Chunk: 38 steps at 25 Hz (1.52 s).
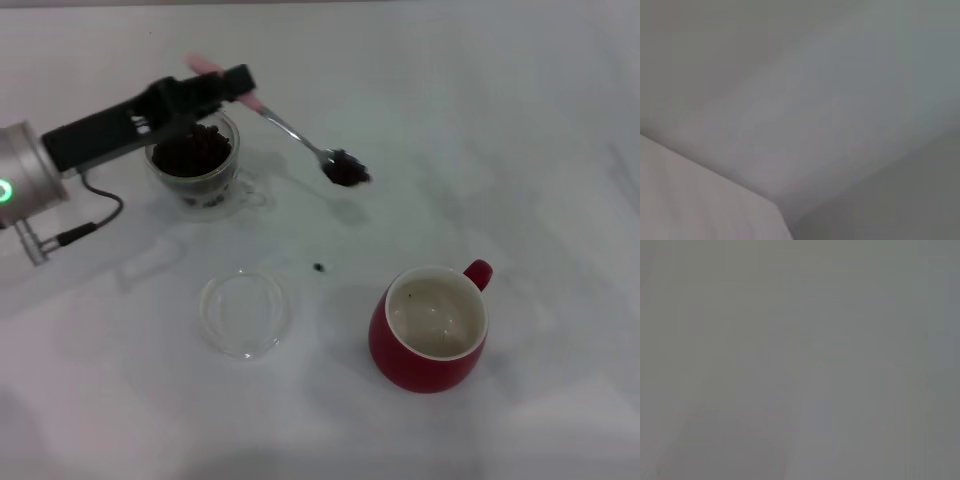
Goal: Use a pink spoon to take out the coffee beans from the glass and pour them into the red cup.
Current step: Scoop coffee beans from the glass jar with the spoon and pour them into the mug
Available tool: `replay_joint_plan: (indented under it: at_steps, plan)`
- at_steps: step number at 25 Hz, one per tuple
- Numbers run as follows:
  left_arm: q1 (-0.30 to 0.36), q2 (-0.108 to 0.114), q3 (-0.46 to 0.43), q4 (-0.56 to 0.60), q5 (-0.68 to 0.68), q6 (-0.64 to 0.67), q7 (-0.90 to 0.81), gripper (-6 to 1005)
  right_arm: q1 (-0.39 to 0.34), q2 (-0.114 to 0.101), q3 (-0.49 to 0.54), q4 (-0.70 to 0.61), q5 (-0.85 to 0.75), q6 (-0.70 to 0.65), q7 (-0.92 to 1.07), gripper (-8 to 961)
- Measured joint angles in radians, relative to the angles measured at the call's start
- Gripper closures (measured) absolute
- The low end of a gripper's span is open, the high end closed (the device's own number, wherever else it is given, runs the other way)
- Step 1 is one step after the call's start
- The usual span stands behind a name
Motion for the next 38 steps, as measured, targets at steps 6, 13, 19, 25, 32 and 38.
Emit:
replay_joint_plan:
  at_steps: [6,13,19,25,32,38]
  plan:
    - [-0.053,-0.001,0.084,-0.014,0.003,0.031,-0.02,875,0.007,0.002,0.0,0.0,0.0,0.006,0.0,196]
    - [-0.096,-0.004,0.176,-0.016,0.004,0.029,-0.021,875,0.008,0.004,0.001,0.0,0.001,0.011,0.0,196]
    - [-0.136,-0.004,0.253,-0.006,0.016,0.019,0.0,874,0.011,0.005,0.003,0.0,0.002,0.019,0.012,196]
    - [-0.191,-0.004,0.278,-0.003,0.071,0.008,0.045,874,0.017,0.005,0.002,0.0,0.001,0.034,0.022,197]
    - [-0.218,-0.004,0.378,0.084,0.08,-0.021,0.081,874,0.02,0.005,0.003,0.0,0.002,0.037,0.023,196]
    - [-0.212,-0.005,0.436,0.171,0.081,-0.055,0.093,875,0.018,0.005,0.003,0.0,0.005,0.04,0.023,196]
